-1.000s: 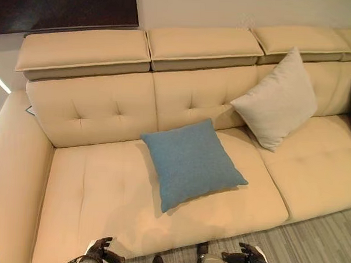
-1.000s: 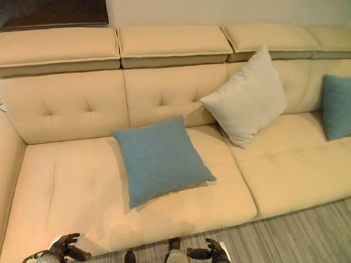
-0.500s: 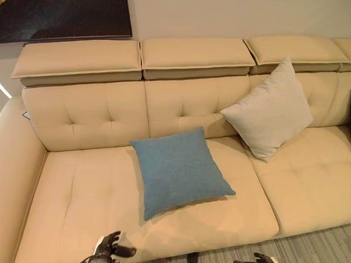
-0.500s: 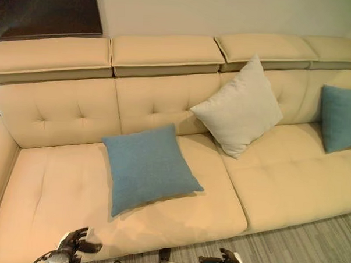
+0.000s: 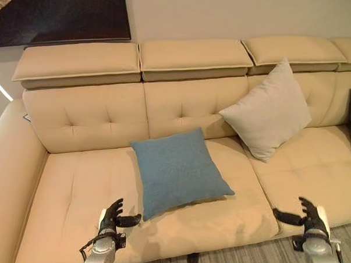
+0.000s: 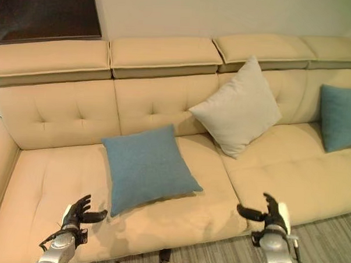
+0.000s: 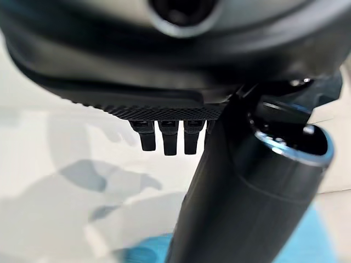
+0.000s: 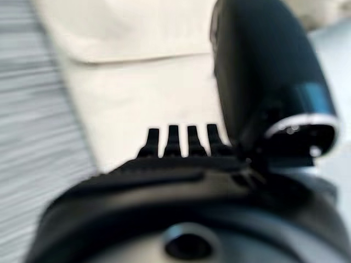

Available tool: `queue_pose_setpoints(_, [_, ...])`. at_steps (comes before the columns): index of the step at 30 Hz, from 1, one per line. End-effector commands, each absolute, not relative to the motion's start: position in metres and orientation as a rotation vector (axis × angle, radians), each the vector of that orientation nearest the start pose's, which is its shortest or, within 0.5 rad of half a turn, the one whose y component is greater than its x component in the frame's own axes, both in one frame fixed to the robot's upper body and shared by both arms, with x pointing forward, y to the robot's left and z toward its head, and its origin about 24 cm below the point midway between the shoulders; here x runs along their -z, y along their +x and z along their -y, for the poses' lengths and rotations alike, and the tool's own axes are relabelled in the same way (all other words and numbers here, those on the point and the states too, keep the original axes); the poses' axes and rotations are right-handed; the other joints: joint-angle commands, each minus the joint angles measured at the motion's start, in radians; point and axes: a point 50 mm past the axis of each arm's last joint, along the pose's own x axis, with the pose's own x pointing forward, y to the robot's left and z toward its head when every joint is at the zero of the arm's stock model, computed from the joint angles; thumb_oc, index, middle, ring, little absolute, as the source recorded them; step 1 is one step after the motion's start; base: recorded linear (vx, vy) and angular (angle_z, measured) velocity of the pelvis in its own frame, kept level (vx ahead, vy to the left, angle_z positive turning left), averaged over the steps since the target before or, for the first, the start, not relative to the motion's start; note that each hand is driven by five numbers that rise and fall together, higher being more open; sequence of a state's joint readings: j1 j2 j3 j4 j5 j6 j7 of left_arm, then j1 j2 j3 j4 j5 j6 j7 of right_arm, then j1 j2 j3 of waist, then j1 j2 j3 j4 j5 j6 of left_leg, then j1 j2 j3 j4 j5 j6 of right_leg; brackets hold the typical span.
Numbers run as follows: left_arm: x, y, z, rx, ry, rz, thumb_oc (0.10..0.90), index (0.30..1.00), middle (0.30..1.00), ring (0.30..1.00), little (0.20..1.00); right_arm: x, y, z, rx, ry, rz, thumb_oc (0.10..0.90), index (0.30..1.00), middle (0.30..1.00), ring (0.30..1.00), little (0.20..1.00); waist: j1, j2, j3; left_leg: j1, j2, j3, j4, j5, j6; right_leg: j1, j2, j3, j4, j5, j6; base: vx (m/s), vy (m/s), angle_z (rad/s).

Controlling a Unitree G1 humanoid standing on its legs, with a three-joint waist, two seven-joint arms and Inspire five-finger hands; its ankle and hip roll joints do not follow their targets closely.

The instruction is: Pick up all the scattered cushions and arrange them neatly on the sofa.

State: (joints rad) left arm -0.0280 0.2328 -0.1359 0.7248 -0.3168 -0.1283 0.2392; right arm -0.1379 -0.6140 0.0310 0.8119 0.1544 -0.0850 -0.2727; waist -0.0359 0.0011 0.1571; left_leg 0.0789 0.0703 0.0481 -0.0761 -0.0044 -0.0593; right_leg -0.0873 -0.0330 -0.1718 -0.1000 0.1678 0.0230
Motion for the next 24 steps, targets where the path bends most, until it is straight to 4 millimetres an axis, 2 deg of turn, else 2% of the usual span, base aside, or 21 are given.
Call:
queue_pose_setpoints(1, [0.050,0.243,-0.223,-0.367,-0.003,-0.332,0.800,0.900,0.900,0.900,0.900,-0.024,0.258,0.352,0.614,-0.382,-0.237,0.800,0.900,0.900,0.900,0.900,0.004,-0.019,0.017,-0.082,-0.002,0.037,-0.011,0.001,-0.034,0.092,-0.035,-0.005,0.013,-0.214,0.083,-0.06,-0.094,0.17])
queue_pose_setpoints(2, [0.036,0.254,-0.215,-0.364,-0.049,-0.260,0.800,0.900,0.900,0.900,0.900,-0.031,0.270,0.342,0.615,-0.290,-0.176,0.800,0.900,0.900,0.900,0.900,0.008,-0.008,0.033,-0.105,-0.001,0.031,-0.011,0.009,-0.044,0.071,-0.036,-0.016,0.013,-0.214,0.081,-0.06,-0.095,0.12])
queue_pose_setpoints(3, [0.036,0.255,-0.215,-0.364,-0.049,-0.259,0.800,0.900,0.900,0.900,0.900,-0.031,0.270,0.342,0.615,-0.289,-0.175,0.800,0.900,0.900,0.900,0.900,0.007,-0.008,0.032,-0.106,-0.001,0.030,-0.011,0.009,-0.044,0.070,-0.036,-0.017,0.013,-0.214,0.081,-0.05,-0.087,0.06])
queue_pose_setpoints(5, [0.015,0.270,-0.202,-0.339,-0.118,-0.158,0.800,0.900,0.900,0.900,0.900,-0.041,0.286,0.328,0.598,-0.198,-0.108,0.800,0.900,0.900,0.900,0.900,0.013,0.008,0.051,-0.142,0.002,0.026,-0.011,0.022,-0.056,0.040,-0.035,-0.028,0.013,-0.215,0.077,-0.05,-0.083,0.12])
queue_pose_setpoints(6, [0.015,0.270,-0.202,-0.339,-0.118,-0.157,0.800,0.900,0.900,0.900,0.900,-0.042,0.287,0.328,0.598,-0.198,-0.107,0.800,0.900,0.900,0.900,0.900,0.012,0.008,0.050,-0.144,0.002,0.025,-0.011,0.023,-0.056,0.038,-0.035,-0.029,0.013,-0.214,0.077,-0.06,-0.092,0.22])
queue_pose_setpoints(8, [-0.009,0.286,-0.188,-0.304,-0.172,-0.052,0.800,0.900,0.900,0.900,0.900,-0.057,0.305,0.314,0.575,-0.131,-0.034,0.800,0.900,0.900,0.900,0.900,0.020,0.024,0.078,-0.182,0.006,0.019,-0.011,0.039,-0.066,0.004,-0.034,-0.035,0.013,-0.211,0.072,-0.07,-0.084,0.25])
queue_pose_setpoints(9, [-0.009,0.286,-0.188,-0.305,-0.172,-0.051,0.800,0.900,0.900,0.900,0.900,-0.058,0.306,0.314,0.575,-0.131,-0.033,0.800,0.900,0.900,0.900,0.900,0.019,0.024,0.078,-0.184,0.006,0.019,-0.011,0.040,-0.066,0.002,-0.034,-0.035,0.013,-0.210,0.072,-0.06,-0.102,0.22])
queue_pose_setpoints(10, [-0.023,0.296,-0.181,-0.285,-0.194,0.005,0.800,0.900,0.900,0.900,0.900,-0.065,0.314,0.308,0.562,-0.095,0.001,0.800,0.900,0.900,0.900,0.900,0.023,0.033,0.090,-0.210,0.007,0.015,-0.011,0.051,-0.071,-0.021,-0.032,-0.038,0.013,-0.208,0.069,-0.02,-0.046,0.15])
queue_pose_setpoints(12, [-0.031,0.301,-0.178,-0.277,-0.200,0.033,0.800,0.900,0.900,0.900,0.900,-0.070,0.319,0.305,0.558,-0.083,0.017,0.800,0.900,0.900,0.900,0.900,0.024,0.036,0.096,-0.222,0.009,0.013,-0.011,0.056,-0.074,-0.032,-0.031,-0.041,0.013,-0.207,0.068,-0.03,-0.076,0.15])
queue_pose_setpoints(13, [-0.045,0.312,-0.169,-0.250,-0.224,0.080,0.800,0.900,0.900,0.900,0.900,-0.085,0.330,0.298,0.537,-0.069,0.065,0.800,0.900,0.900,0.900,0.900,0.024,0.040,0.110,-0.249,0.013,0.014,-0.011,0.066,-0.079,-0.060,-0.029,-0.040,0.013,-0.203,0.066,-0.04,-0.079,0.06])
queue_pose_setpoints(14, [-0.045,0.313,-0.169,-0.250,-0.224,0.082,0.800,0.900,0.900,0.900,0.900,-0.086,0.331,0.298,0.537,-0.068,0.067,0.800,0.900,0.900,0.900,0.900,0.023,0.040,0.110,-0.251,0.013,0.013,-0.011,0.066,-0.079,-0.062,-0.029,-0.040,0.013,-0.203,0.066,-0.03,-0.093,0.05])
queue_pose_setpoints(15, [-0.057,0.322,-0.164,-0.231,-0.218,0.114,0.800,0.900,0.900,0.900,0.900,-0.098,0.339,0.295,0.519,-0.066,0.101,0.800,0.900,0.900,0.900,0.900,0.021,0.040,0.113,-0.275,0.017,0.015,-0.011,0.073,-0.083,-0.086,-0.025,-0.040,0.013,-0.199,0.064,0.00,-0.044,0.02])
queue_pose_setpoints(16, [-0.057,0.322,-0.164,-0.231,-0.219,0.115,0.800,0.900,0.900,0.900,0.900,-0.098,0.339,0.295,0.519,-0.066,0.101,0.800,0.900,0.900,0.900,0.900,0.021,0.040,0.113,-0.276,0.017,0.015,-0.011,0.074,-0.083,-0.087,-0.025,-0.040,0.013,-0.199,0.064,0.00,-0.089,0.05])
queue_pose_setpoints(17, [-0.071,0.332,-0.159,-0.208,-0.205,0.150,0.800,0.900,0.900,0.900,0.900,-0.112,0.348,0.291,0.504,-0.068,0.134,0.800,0.900,0.900,0.900,0.900,0.021,0.036,0.119,-0.292,0.022,0.019,-0.011,0.076,-0.088,-0.104,-0.022,-0.040,0.013,-0.199,0.065,-0.01,-0.064,0.00])
queue_pose_setpoints(19, [-0.081,0.340,-0.155,-0.188,-0.180,0.173,0.800,0.900,0.900,0.900,0.900,-0.123,0.355,0.288,0.494,-0.066,0.160,0.800,0.900,0.900,0.900,0.900,0.018,0.030,0.121,-0.315,0.026,0.019,-0.011,0.080,-0.090,-0.128,-0.018,-0.038,0.013,-0.196,0.067,-0.01,-0.064,-0.01])
queue_pose_setpoints(24, [-0.091,0.350,-0.146,-0.148,-0.128,0.183,0.800,0.900,0.900,0.900,0.900,-0.144,0.365,0.285,0.488,-0.057,0.203,0.800,0.900,0.900,0.900,0.900,0.013,0.019,0.116,-0.355,0.031,0.021,-0.011,0.084,-0.094,-0.174,-0.013,-0.030,0.013,-0.187,0.070,0.01,-0.046,-0.03])
